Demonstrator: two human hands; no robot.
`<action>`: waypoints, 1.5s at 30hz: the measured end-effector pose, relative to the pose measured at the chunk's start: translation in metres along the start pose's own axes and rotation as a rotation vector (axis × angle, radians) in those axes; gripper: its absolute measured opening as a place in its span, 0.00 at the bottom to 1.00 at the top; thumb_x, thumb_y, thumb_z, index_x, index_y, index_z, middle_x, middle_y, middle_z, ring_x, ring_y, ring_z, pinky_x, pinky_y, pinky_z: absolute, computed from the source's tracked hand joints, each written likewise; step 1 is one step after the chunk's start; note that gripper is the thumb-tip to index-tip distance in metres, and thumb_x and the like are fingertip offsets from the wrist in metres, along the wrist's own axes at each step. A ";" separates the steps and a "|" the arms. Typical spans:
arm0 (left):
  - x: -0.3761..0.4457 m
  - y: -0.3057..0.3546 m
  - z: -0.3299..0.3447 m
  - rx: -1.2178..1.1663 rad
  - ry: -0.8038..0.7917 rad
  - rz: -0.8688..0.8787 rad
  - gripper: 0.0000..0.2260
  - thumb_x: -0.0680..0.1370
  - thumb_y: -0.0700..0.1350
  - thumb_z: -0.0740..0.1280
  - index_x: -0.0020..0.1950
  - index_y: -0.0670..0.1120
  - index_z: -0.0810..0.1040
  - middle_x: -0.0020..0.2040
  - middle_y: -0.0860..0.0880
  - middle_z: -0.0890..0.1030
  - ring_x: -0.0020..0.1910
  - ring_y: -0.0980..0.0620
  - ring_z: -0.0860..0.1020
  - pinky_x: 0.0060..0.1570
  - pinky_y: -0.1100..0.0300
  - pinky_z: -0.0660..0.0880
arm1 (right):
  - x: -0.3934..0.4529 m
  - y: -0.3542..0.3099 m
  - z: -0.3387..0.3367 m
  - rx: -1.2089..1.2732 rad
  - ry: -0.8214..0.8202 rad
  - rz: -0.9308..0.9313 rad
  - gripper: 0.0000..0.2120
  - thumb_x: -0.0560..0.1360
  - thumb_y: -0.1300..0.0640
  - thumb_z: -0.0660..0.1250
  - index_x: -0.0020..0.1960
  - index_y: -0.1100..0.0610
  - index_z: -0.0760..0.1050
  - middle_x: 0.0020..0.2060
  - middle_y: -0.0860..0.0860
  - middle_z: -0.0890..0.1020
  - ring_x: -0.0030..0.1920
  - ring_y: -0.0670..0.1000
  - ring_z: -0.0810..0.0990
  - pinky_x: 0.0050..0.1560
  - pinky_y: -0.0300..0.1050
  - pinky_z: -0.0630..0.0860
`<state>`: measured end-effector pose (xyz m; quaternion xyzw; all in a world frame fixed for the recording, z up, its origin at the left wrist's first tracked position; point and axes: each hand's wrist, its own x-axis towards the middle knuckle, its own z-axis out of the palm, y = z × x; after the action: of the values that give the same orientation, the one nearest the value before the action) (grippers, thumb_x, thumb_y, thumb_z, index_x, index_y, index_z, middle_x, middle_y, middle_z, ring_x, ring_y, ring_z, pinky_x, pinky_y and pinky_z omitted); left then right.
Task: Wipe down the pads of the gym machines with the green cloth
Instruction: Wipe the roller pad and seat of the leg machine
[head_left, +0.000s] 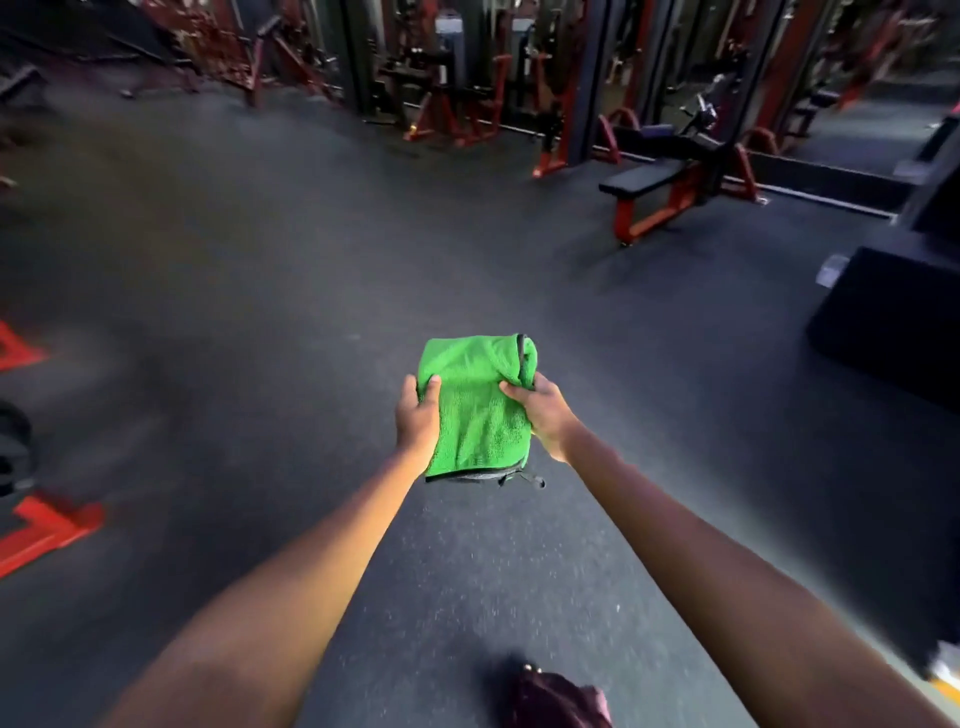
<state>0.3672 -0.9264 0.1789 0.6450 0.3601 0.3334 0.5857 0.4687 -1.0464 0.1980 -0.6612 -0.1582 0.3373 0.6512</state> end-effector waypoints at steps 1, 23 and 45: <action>0.019 -0.002 0.009 0.005 0.037 0.009 0.08 0.82 0.43 0.61 0.50 0.38 0.71 0.46 0.42 0.77 0.48 0.45 0.74 0.50 0.54 0.70 | 0.022 -0.007 -0.003 -0.008 -0.024 -0.003 0.16 0.78 0.61 0.64 0.65 0.59 0.72 0.60 0.53 0.79 0.55 0.50 0.79 0.55 0.45 0.75; 0.483 -0.004 0.114 0.277 0.235 0.169 0.14 0.77 0.28 0.56 0.50 0.40 0.79 0.52 0.41 0.79 0.52 0.46 0.75 0.48 0.62 0.65 | 0.501 -0.140 0.043 -0.212 -0.189 -0.118 0.15 0.79 0.63 0.63 0.66 0.59 0.71 0.60 0.50 0.77 0.58 0.49 0.75 0.59 0.43 0.71; 0.976 0.044 0.251 0.959 -0.249 0.269 0.39 0.75 0.54 0.69 0.78 0.55 0.47 0.77 0.46 0.54 0.56 0.40 0.78 0.59 0.48 0.72 | 1.016 -0.264 0.042 -0.412 -0.036 -0.290 0.17 0.81 0.58 0.59 0.69 0.56 0.68 0.60 0.50 0.78 0.56 0.50 0.77 0.61 0.49 0.72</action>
<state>1.0907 -0.2234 0.2073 0.9167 0.3139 0.1236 0.2142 1.2364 -0.3286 0.2130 -0.7442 -0.3283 0.2127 0.5415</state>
